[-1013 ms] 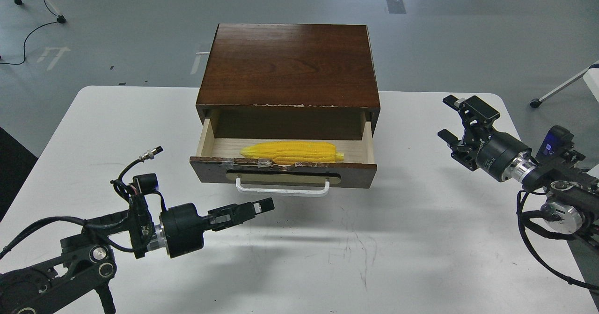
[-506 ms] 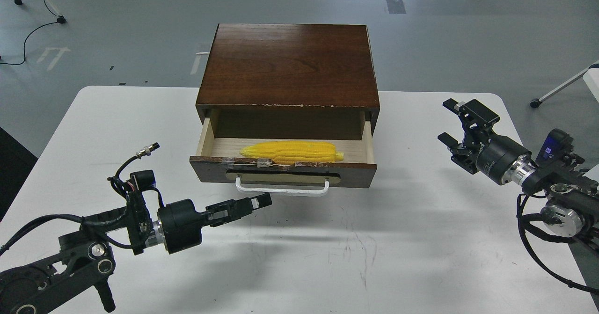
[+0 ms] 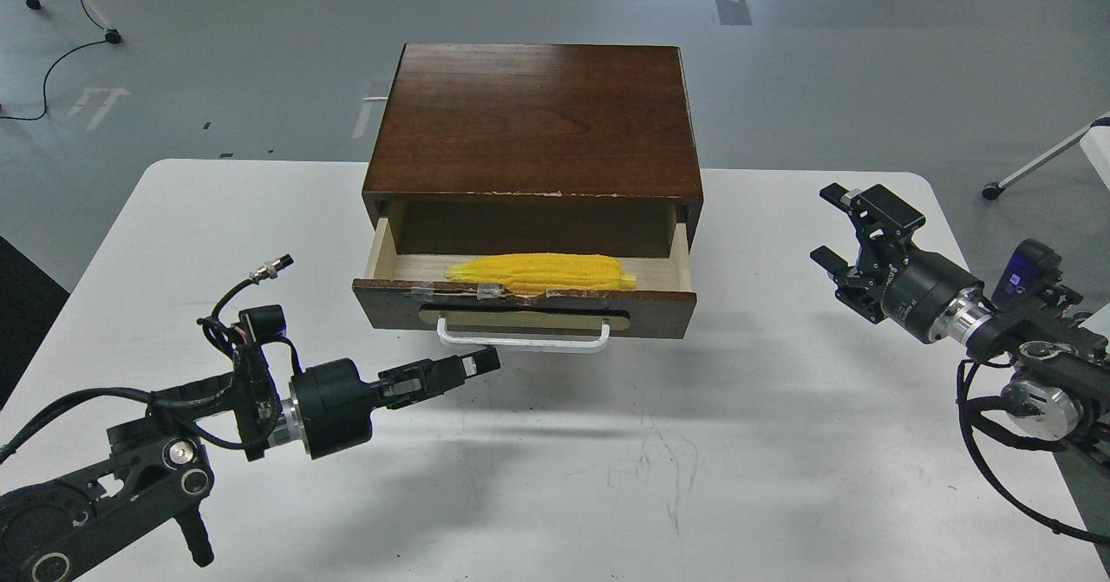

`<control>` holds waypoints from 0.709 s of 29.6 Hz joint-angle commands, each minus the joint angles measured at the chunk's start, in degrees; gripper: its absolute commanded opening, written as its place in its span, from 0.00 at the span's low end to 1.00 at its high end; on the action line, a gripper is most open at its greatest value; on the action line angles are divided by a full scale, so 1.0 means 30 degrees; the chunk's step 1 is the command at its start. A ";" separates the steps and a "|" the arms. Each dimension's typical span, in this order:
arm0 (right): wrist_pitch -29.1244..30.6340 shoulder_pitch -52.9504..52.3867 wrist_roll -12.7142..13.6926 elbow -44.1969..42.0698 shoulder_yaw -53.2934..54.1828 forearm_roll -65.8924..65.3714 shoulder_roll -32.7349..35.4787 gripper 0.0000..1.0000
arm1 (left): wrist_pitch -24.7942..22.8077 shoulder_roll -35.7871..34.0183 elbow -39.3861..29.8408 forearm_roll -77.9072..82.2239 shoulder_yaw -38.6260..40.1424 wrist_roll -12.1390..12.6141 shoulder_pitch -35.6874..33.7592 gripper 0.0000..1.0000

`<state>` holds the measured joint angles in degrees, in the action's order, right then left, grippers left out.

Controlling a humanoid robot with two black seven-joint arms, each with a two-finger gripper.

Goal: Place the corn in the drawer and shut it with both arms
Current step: 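Push the drawer into the cabinet with the left gripper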

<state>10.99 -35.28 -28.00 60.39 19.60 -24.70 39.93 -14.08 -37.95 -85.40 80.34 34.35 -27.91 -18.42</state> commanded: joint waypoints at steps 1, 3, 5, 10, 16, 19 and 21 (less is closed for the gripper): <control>0.0000 0.0012 0.0000 -0.0002 0.0000 0.0000 -0.0008 0.99 | -0.0053 0.0142 0.0194 -0.0004 -0.0055 -0.0030 -0.0277 0.00; 0.0000 0.0041 0.0000 -0.0002 0.0000 0.0000 -0.0037 0.99 | -0.0053 0.0171 0.0310 -0.0004 -0.0055 -0.0030 -0.0395 0.00; 0.0000 0.0041 0.0000 -0.0002 0.0000 0.0000 -0.0037 0.99 | -0.0082 0.0171 0.0457 -0.0004 -0.0055 -0.0030 -0.0424 0.00; 0.0000 0.0041 0.0000 -0.0002 0.0000 0.0000 -0.0037 0.99 | -0.0082 0.0464 0.0925 -0.0033 -0.0084 -0.0030 -0.0658 0.00; 0.0000 0.0158 0.0000 0.0027 0.0000 0.0000 -0.0037 0.99 | -0.0170 0.0669 0.1248 -0.0063 -0.0084 -0.0030 -0.0951 0.00; 0.0000 0.0187 0.0000 -0.0002 -0.0029 0.0000 -0.0066 0.99 | -0.0200 0.0640 0.1307 -0.0063 -0.0084 -0.0030 -0.1098 0.00; 0.0000 0.0187 0.0000 -0.0002 -0.0030 0.0000 -0.0037 0.99 | -0.0229 0.0669 0.1453 -0.0092 -0.0055 -0.0030 -0.1127 0.00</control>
<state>10.99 -34.76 -28.00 60.44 19.57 -24.70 39.77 -14.63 -36.00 -81.54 80.15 34.13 -27.97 -21.53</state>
